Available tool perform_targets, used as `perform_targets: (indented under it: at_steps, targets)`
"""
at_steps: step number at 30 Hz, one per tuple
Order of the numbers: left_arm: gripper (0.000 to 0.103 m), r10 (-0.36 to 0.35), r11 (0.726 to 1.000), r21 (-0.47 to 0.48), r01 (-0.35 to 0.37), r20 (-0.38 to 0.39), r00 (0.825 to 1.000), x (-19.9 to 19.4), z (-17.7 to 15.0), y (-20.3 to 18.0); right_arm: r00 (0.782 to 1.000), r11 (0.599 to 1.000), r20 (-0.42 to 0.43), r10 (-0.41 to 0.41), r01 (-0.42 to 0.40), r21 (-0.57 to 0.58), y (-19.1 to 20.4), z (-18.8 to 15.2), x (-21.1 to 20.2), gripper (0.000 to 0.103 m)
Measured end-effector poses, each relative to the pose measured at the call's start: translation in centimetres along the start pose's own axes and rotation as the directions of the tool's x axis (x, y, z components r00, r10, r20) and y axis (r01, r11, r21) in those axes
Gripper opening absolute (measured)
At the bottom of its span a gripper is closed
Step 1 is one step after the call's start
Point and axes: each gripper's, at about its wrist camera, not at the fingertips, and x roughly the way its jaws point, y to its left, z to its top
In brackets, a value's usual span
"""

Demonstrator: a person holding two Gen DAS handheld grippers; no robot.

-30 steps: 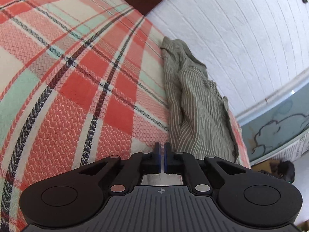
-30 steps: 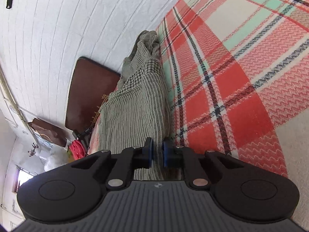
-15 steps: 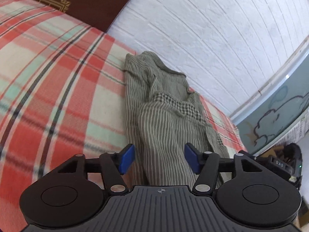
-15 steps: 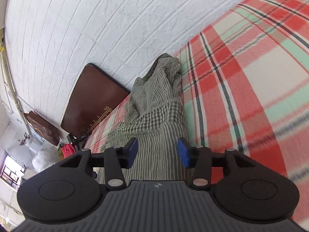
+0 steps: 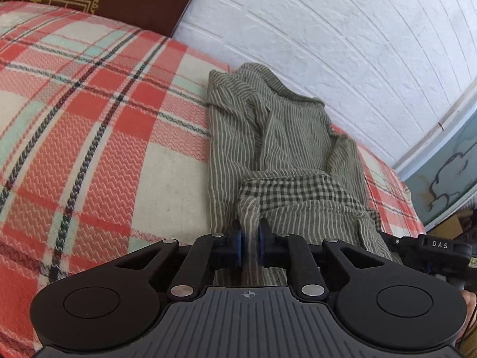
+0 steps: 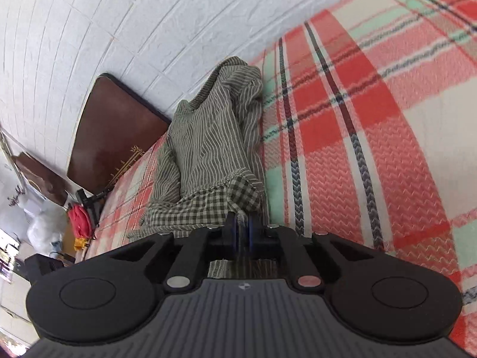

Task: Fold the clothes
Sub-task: 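Lift the bundle edge with both grippers, fold it over, and open them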

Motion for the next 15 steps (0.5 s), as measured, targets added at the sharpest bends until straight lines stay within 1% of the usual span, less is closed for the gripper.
perform_targets:
  at_steps: [1,2,3,4,6,7,8,9,11,12,13,14,15]
  targets:
    - [0.038,0.000,1.000,0.001,0.000,0.006,1.000,-0.3,0.1,0.0,1.000,1.000,0.016,-0.002,0.002,-0.002,0.2,0.1,-0.5,0.019]
    - [0.047,0.000,1.000,0.001,0.000,0.011,1.000,-0.6,0.3,0.0,0.999,1.000,0.052,-0.015,0.016,-0.014,0.6,0.1,-1.3,0.025]
    - [0.048,0.000,1.000,0.002,0.000,0.017,1.000,-0.9,0.4,0.0,0.995,0.999,0.098,-0.028,0.032,-0.033,1.2,0.0,-2.2,0.032]
    - [0.048,0.000,1.000,0.002,0.000,0.023,1.000,-1.2,0.6,0.0,0.992,0.998,0.129,-0.018,0.026,-0.061,1.9,0.0,-3.1,0.032]
    - [0.047,-0.006,1.000,0.008,0.006,0.033,0.999,-1.8,0.9,-0.1,0.989,0.994,0.137,0.050,-0.036,-0.101,3.3,0.1,-4.0,0.032]
    - [0.044,-0.040,0.999,0.037,0.038,0.034,0.999,-2.1,1.1,-0.8,0.988,0.991,0.129,0.083,-0.067,-0.119,4.0,0.2,-4.2,0.032]
    - [0.039,-0.073,0.994,0.081,0.071,0.025,0.997,-2.0,1.2,-1.9,0.989,0.986,0.105,0.100,-0.084,-0.146,4.8,0.3,-3.8,0.032]
    - [0.039,-0.084,0.989,0.125,0.083,0.006,0.996,-1.3,1.1,-2.9,0.992,0.981,0.084,0.098,-0.082,-0.175,5.5,0.2,-3.2,0.032]
    - [0.039,-0.099,0.972,0.209,0.104,-0.034,0.995,0.2,0.9,-4.7,0.997,0.971,0.053,0.063,-0.049,-0.232,6.4,0.2,-1.6,0.032]
    - [0.039,-0.082,0.970,0.225,0.092,-0.052,0.995,1.3,0.7,-5.0,0.998,0.969,0.047,0.032,-0.020,-0.245,6.4,0.2,-0.8,0.032]
    - [0.039,-0.060,0.974,0.216,0.074,-0.068,0.996,2.4,0.6,-4.6,0.999,0.970,0.041,0.002,0.008,-0.241,6.2,0.3,0.0,0.032]
    - [0.042,-0.039,0.977,0.208,0.056,-0.084,0.996,3.5,0.5,-4.3,0.999,0.973,0.034,-0.030,0.037,-0.227,5.7,0.5,0.9,0.032]
    - [0.041,-0.017,0.979,0.200,0.037,-0.100,0.995,4.6,0.4,-4.0,0.998,0.976,0.023,-0.065,0.068,-0.207,5.0,0.6,1.7,0.032]
